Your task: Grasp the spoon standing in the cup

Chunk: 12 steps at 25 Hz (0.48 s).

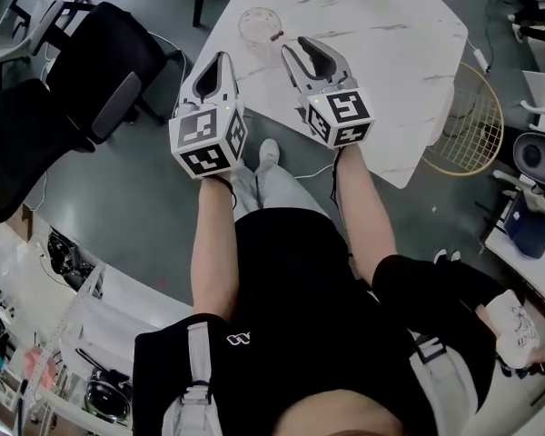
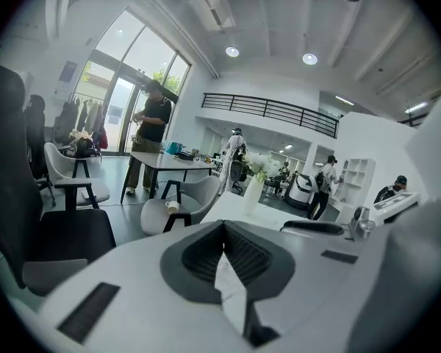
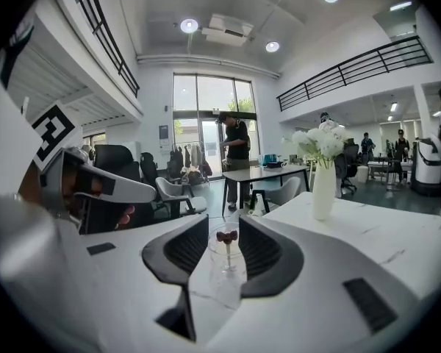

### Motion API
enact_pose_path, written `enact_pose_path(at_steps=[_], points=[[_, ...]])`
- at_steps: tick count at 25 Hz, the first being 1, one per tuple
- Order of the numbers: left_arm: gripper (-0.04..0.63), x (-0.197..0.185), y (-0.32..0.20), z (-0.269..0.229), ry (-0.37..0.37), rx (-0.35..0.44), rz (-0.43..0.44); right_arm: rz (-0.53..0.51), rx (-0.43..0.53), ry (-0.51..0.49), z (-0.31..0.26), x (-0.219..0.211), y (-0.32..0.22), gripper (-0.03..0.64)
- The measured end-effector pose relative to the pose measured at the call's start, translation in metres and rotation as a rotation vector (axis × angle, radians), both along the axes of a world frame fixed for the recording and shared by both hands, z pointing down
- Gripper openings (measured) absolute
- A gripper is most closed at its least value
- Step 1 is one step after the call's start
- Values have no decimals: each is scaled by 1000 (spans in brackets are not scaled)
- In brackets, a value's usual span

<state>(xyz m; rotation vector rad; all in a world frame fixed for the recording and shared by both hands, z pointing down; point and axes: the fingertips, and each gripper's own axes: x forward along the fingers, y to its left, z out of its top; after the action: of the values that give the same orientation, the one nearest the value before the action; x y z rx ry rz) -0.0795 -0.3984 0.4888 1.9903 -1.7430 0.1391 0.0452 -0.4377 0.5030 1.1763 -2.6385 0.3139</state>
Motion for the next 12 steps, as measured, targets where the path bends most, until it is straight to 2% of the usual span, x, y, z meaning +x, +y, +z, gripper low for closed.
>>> enact_pose_path(at_steps=[5,12], points=[[14,-8,-7,12,23,-16,1,-39,-19,42,21,-16,-12,158],[14,-14,-7,22,31,-42,-2,-22,-67,50,44,-23,-25,172]])
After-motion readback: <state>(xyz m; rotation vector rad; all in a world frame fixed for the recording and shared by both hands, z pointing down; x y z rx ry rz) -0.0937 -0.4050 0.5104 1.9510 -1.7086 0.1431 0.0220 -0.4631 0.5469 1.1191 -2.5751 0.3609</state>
